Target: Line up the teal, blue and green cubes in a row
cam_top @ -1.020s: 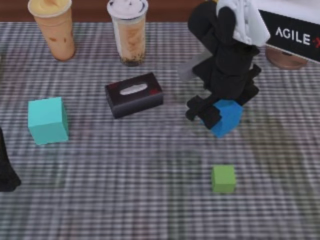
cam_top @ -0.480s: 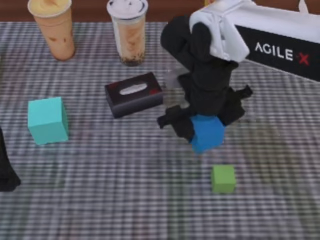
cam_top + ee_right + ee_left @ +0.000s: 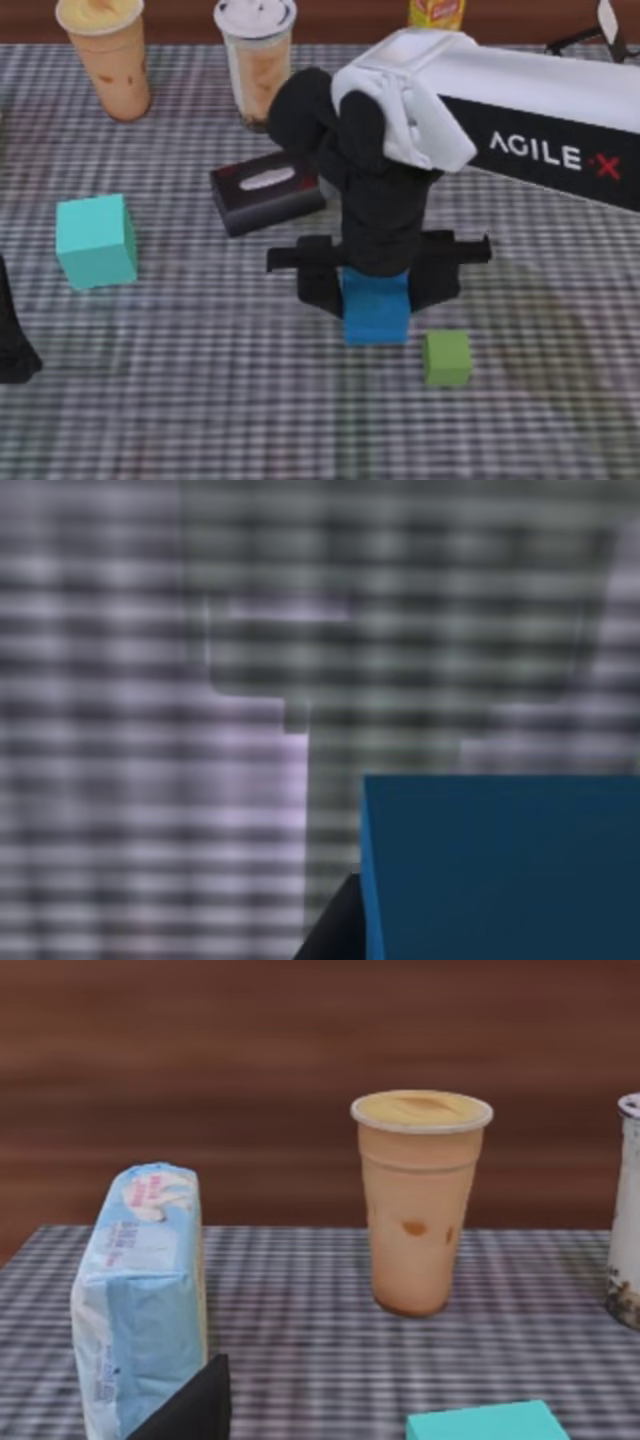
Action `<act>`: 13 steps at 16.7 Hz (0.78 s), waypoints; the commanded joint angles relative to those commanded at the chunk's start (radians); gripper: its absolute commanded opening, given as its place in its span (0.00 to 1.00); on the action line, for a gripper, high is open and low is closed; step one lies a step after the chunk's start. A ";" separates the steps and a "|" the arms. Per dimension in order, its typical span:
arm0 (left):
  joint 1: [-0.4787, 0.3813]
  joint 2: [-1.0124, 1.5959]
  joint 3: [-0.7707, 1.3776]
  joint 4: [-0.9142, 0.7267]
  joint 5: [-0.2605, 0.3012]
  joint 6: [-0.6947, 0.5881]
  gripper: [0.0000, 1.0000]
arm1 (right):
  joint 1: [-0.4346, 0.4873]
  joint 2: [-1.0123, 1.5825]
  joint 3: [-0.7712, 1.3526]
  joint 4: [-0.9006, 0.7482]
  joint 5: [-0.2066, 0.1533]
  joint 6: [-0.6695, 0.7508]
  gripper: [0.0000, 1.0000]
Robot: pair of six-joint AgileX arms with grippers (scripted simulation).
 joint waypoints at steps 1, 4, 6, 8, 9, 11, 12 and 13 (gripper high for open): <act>0.000 0.000 0.000 0.000 0.000 0.000 1.00 | 0.007 -0.008 -0.003 0.003 0.001 0.020 0.00; 0.000 0.000 0.000 0.000 0.000 0.000 1.00 | 0.011 -0.013 -0.004 0.005 0.002 0.030 0.00; 0.000 0.000 0.000 0.000 0.000 0.000 1.00 | 0.006 -0.008 -0.001 0.005 0.000 0.030 0.00; 0.000 0.000 0.000 0.000 0.000 0.000 1.00 | 0.007 -0.004 -0.014 0.022 0.001 0.029 0.00; 0.000 0.000 0.000 0.000 0.000 0.000 1.00 | 0.009 0.001 -0.031 0.045 0.001 0.028 0.00; 0.000 0.000 0.000 0.000 0.000 0.000 1.00 | 0.013 0.020 -0.078 0.109 0.001 0.028 0.00; 0.000 0.000 0.000 0.000 0.000 0.000 1.00 | 0.013 0.031 -0.105 0.146 0.001 0.030 0.00; 0.000 0.000 0.000 0.000 0.000 0.000 1.00 | 0.014 0.041 -0.130 0.183 0.001 0.031 0.00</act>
